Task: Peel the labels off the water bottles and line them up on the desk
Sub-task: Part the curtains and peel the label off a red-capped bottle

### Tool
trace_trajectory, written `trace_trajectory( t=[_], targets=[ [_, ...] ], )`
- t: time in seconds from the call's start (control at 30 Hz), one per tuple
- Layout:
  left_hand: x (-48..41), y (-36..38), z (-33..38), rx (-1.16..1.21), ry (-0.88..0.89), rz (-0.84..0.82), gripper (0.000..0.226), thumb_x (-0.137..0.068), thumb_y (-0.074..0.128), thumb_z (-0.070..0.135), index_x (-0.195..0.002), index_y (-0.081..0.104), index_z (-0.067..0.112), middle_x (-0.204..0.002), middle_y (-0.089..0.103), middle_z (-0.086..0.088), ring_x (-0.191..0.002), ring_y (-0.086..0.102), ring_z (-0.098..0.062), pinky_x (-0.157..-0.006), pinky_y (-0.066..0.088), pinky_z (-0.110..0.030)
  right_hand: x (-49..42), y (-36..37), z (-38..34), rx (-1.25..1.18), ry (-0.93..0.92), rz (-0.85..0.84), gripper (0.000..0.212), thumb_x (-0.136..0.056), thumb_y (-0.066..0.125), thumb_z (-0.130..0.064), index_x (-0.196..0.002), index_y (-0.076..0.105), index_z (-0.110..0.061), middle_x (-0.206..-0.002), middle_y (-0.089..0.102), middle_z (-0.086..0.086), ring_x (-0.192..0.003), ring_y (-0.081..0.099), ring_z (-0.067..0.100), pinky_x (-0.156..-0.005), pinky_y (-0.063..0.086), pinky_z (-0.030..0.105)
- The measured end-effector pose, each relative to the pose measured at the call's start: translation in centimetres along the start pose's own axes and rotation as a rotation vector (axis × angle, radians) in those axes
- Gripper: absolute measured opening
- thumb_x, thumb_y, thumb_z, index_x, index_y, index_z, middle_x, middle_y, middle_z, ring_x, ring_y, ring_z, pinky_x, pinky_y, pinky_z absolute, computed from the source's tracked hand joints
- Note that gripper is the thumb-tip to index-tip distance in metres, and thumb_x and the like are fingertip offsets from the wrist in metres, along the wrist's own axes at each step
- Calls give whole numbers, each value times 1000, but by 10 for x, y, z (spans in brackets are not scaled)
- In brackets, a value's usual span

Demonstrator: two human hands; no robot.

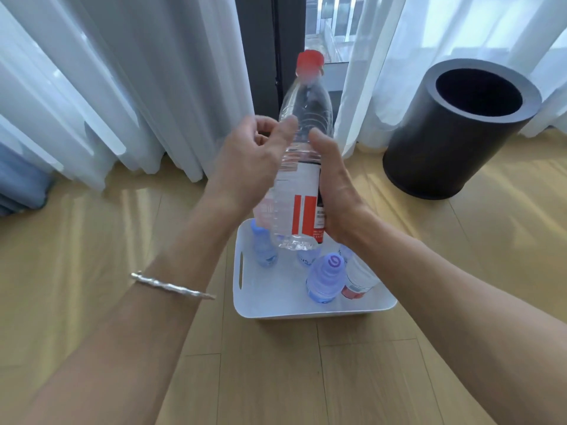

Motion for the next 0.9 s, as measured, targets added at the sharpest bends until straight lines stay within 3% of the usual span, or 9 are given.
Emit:
trace_trajectory(
  t=[0.1, 0.2, 0.37, 0.43, 0.5, 0.57, 0.67, 0.77, 0.9],
  targets=[
    [1, 2, -2, 51, -160, -148, 59, -83, 48, 71, -118, 56, 26, -102, 70, 5, -90, 70, -10, -67, 57, -32, 3, 0, 0, 178, -64, -29, 47, -87, 46, -58, -94, 65, -15, -84, 70, 11, -75, 68, 27, -71, 56, 39],
    [2, -1, -3, 71, -143, -164, 45, -79, 55, 68, -105, 62, 32, -95, 74, 6, -82, 72, -7, -65, 55, -28, 6, 7, 4, 397, -94, -50, 55, -84, 48, -63, -102, 61, -13, -96, 67, 11, -89, 68, 26, -80, 56, 44],
    [8, -10, -11, 101, -176, -31, 47, -79, 66, 57, -93, 71, 13, -82, 75, -4, -72, 73, -15, -64, 58, -31, 6, 1, 16, 600, -47, -305, 47, -90, 45, -59, -123, 42, -25, -124, 52, -1, -108, 57, 8, -81, 48, 21],
    [10, -12, -17, 66, -149, -14, 50, -77, 69, 55, -93, 71, 8, -81, 74, -6, -71, 72, -18, -62, 58, -29, 6, -5, 15, 728, -56, -416, 67, -79, 56, -66, -129, 36, -26, -126, 51, -2, -112, 55, 7, -82, 50, 21],
    [11, -14, -20, 40, -111, -48, 44, -75, 73, 51, -94, 71, 11, -81, 74, -3, -71, 73, -15, -62, 59, -25, 5, -11, 13, 788, -49, -465, 81, -68, 61, -70, -132, 40, -26, -123, 58, -8, -109, 58, 1, -83, 51, 18],
    [10, -17, -20, 36, -77, -135, 40, -72, 76, 47, -95, 70, 14, -83, 75, 0, -75, 73, -12, -65, 57, -23, 8, -16, 7, 797, -24, -511, 68, -64, 63, -64, -122, 51, -32, -106, 66, -18, -97, 62, -6, -75, 50, 12],
    [12, -19, -20, 71, -59, -280, 43, -70, 77, 47, -99, 71, 15, -81, 75, 3, -77, 73, -10, -62, 53, -15, 7, -25, 1, 934, 55, -578, 69, -56, 70, -74, -113, 60, -36, -106, 69, -8, -95, 64, 8, -81, 53, 22],
    [11, -20, -23, 105, -73, -323, 54, -70, 72, 46, -112, 68, 12, -84, 75, 3, -81, 73, -10, -63, 53, -15, 10, -23, -8, 970, 172, -642, 64, -64, 81, -51, -119, 62, -26, -113, 68, -3, -105, 63, 14, -93, 49, 30],
    [9, -18, -29, 94, -75, -306, 63, -61, 73, 55, -108, 69, 14, -87, 75, 1, -83, 73, -12, -66, 54, -16, 8, -27, -16, 1119, 165, -600, 26, -74, 79, -33, -97, 68, -30, -82, 61, -23, -77, 55, -3, -67, 42, 13]
  ],
)
Point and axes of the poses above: each hand's wrist, its own x-axis away from the middle knuckle, its own y-axis out of the palm, z = x × y, the point moved 1 cm from there along -x, towards the middle knuckle
